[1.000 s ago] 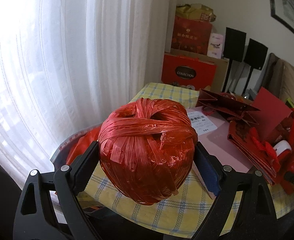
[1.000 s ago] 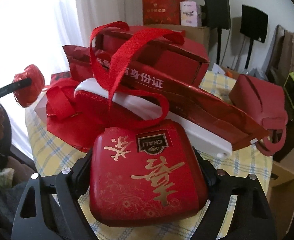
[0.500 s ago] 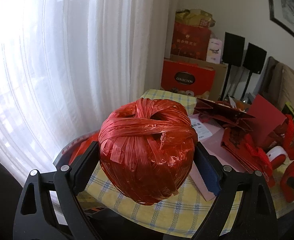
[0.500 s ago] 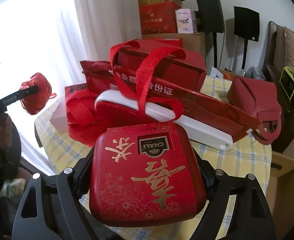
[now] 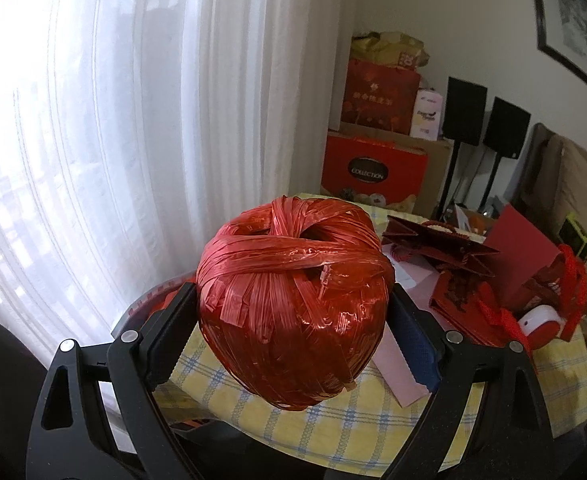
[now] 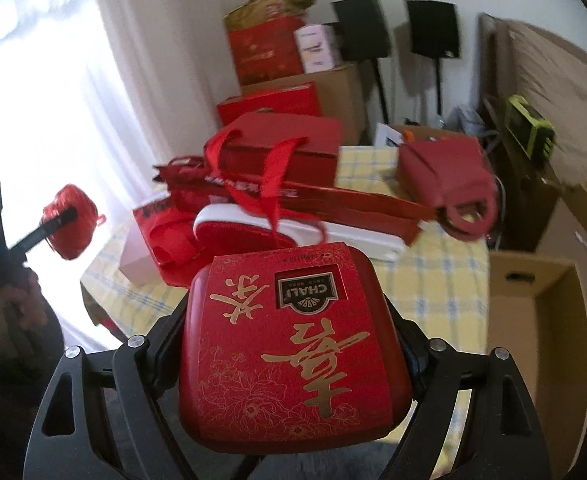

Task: Organize objects
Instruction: 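Grasp the red CHALI tin box with the right gripper while the left holds the twine ball, then lift the red tin box off the table with the right gripper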

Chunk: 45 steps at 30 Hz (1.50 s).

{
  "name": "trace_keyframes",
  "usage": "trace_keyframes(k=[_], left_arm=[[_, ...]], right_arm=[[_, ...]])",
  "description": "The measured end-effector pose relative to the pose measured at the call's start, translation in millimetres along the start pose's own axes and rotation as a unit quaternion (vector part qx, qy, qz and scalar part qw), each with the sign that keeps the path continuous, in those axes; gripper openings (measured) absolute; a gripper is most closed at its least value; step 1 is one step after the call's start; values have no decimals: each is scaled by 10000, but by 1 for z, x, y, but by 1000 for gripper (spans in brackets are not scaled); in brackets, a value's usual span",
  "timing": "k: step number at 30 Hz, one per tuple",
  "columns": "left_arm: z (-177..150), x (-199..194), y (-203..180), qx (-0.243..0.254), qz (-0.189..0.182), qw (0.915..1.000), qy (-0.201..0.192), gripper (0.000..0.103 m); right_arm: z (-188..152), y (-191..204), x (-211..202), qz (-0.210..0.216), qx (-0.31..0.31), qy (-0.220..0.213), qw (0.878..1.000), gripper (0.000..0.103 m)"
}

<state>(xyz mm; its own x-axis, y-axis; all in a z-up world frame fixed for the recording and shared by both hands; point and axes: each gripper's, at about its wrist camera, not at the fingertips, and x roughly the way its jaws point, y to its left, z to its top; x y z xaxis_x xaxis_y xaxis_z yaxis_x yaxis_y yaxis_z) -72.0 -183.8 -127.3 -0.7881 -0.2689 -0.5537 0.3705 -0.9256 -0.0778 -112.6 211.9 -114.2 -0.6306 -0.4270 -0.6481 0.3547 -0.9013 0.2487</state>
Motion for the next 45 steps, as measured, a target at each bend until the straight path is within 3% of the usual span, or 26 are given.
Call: trace_keyframes(k=[5, 25, 33, 45], left_arm=[[2, -6, -8, 55, -63, 10000, -22, 90], [17, -56, -54, 494, -248, 9977, -381, 90], [21, -67, -67, 564, -286, 9970, -455, 90], [19, -73, -74, 588, -349, 9965, -478, 90]], right_arm=[[-6, -16, -23, 209, 505, 96, 9985, 85], [-8, -2, -94, -279, 10, -576, 9979, 85], [-1, -11, -131, -385, 58, -998, 9942, 85], [2, -28, -150, -545, 224, -1248, 9904, 85]])
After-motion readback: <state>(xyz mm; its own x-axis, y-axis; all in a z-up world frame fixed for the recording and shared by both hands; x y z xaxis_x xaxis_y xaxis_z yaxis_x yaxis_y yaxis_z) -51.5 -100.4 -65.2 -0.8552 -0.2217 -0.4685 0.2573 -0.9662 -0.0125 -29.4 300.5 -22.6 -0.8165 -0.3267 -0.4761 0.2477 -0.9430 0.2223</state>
